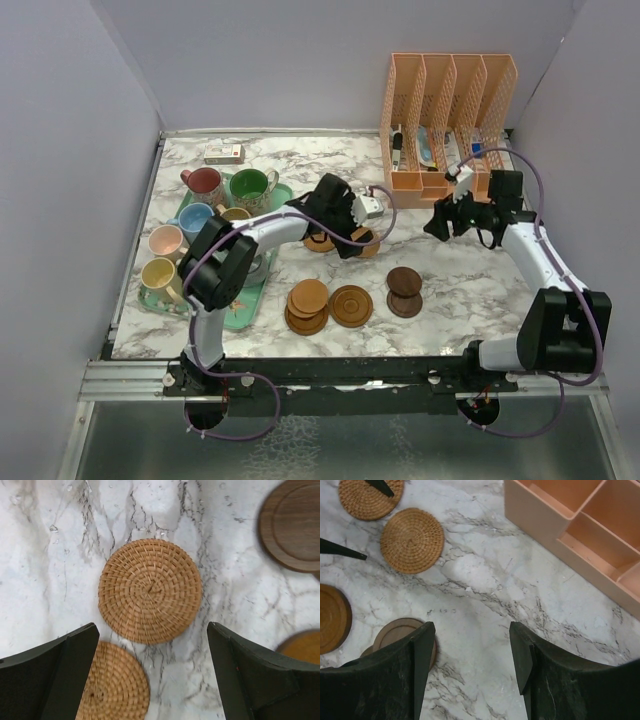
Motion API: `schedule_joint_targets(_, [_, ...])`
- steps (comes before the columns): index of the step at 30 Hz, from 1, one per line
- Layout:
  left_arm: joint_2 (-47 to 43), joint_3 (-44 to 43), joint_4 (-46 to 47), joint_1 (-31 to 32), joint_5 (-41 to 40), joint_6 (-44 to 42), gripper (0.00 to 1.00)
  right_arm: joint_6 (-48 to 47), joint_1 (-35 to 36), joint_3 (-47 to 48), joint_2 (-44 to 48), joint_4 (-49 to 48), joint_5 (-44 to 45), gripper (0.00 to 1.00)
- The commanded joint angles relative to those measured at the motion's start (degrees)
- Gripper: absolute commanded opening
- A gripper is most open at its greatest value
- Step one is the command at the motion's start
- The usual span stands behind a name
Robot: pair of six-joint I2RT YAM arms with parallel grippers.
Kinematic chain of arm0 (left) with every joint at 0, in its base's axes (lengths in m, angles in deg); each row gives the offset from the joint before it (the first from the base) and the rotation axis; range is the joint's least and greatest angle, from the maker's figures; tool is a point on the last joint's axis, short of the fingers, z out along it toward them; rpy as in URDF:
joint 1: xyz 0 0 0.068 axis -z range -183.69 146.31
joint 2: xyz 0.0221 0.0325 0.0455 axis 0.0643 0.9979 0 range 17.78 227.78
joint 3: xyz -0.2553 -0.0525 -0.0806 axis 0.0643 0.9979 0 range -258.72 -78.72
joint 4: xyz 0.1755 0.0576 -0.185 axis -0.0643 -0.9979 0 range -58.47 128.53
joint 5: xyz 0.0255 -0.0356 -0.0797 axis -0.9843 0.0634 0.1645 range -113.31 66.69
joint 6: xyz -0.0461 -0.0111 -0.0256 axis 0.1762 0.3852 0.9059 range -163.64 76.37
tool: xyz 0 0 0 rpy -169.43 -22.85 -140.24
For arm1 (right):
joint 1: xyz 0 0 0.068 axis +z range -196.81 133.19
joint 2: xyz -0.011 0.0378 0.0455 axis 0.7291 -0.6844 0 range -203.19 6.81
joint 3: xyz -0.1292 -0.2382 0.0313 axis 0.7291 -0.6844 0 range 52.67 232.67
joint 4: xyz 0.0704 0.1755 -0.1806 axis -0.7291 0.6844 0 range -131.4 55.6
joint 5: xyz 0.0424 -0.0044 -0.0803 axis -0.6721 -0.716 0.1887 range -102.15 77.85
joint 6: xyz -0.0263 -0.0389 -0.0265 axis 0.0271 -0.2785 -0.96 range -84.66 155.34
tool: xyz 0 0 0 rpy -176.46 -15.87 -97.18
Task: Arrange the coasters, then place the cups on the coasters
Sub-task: Move the coaster to the center of the board.
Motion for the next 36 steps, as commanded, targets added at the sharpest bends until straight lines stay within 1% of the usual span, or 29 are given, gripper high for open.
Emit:
schedule_joint_targets(1, [-10.62,6.16,4.73,-0.86,4.7,-2.76,0.95,-11.68,0.1,-1.75,3.85,8.02,-7.33,0.63])
schedule_joint_targets(6, [-18.32,14.32,7.21,-2.34,5.5,-5.52,0.97,-23.0,0.48,-7.58,7.43,14.72,-10.88,0.65])
schedule_joint_targets(10, [-23.62,18.78,7.6,-3.59,4.61,-6.9,0.97,-28.55,1.41,-11.84,9.6,17.13,-12.43,0.68])
schedule_joint_targets(13, [-26.69,21.32,7.55,-4.81,4.15,-7.44,0.97,-30.63,3.15,-13.95,10.43,17.45,-11.61,0.69])
schedule_joint_targets(19, [-30.32,24.47,7.28,-6.22,2.69,-7.82,0.97,-29.36,8.62,-16.62,9.65,13.42,-6.53,0.7])
schedule_joint_targets(27, [-32.46,26.16,7.2,-6.59,1.73,-7.65,0.97,-27.65,14.81,-16.9,5.87,8.41,-0.02,0.67])
schedule_joint_targets(34, [-32.79,26.44,6.84,-6.77,1.35,-7.69,0.97,-26.35,18.18,-17.18,3.22,4.52,4.85,0.65])
schedule_joint_targets(36, [-32.76,26.54,6.84,-6.77,1.29,-7.73,0.97,-25.31,18.69,-16.98,2.2,2.9,6.44,0.63])
